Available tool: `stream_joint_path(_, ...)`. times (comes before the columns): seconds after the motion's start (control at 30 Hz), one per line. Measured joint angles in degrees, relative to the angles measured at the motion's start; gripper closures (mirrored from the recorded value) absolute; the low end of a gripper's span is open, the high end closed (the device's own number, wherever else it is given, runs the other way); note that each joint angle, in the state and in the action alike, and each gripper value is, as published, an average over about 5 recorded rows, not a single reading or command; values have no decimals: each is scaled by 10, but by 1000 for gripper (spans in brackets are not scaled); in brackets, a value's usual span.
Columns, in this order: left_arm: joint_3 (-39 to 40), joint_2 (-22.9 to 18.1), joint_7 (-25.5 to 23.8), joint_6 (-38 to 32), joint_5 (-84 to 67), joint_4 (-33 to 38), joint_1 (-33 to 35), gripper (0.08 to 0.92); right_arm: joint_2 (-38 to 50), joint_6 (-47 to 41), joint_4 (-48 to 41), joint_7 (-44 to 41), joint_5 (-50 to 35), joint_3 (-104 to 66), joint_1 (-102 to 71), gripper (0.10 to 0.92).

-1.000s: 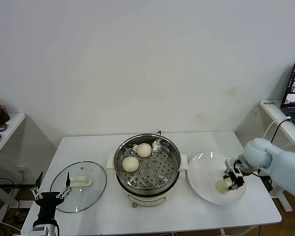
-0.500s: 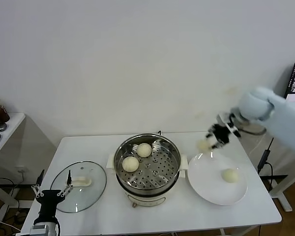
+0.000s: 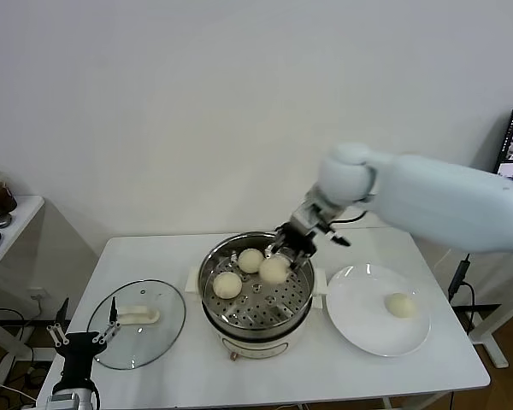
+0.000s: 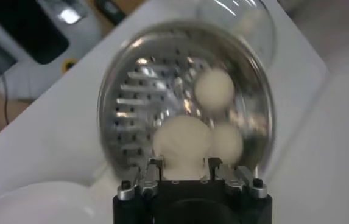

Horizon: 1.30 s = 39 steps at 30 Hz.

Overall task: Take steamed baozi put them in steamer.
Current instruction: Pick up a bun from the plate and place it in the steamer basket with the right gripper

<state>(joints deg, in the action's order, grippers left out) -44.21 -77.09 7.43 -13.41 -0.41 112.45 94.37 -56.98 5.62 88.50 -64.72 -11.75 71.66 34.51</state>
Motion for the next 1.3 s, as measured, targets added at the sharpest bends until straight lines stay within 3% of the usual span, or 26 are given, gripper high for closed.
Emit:
stream_joint_path(0.37,-10,-1,1,-2,0,-11,-3,177,-100,141,-51,12,99,31,-28,563)
stream_joint_path(0.9,-9,-1,2,-6,1,-22,-7,177,-128,264,-77,14,164,52,-46,537)
stream_joint_path(1.3,-9,-2,3,-9,2,-23,-6,177,-117,286,-82,20,165,39,-35,242)
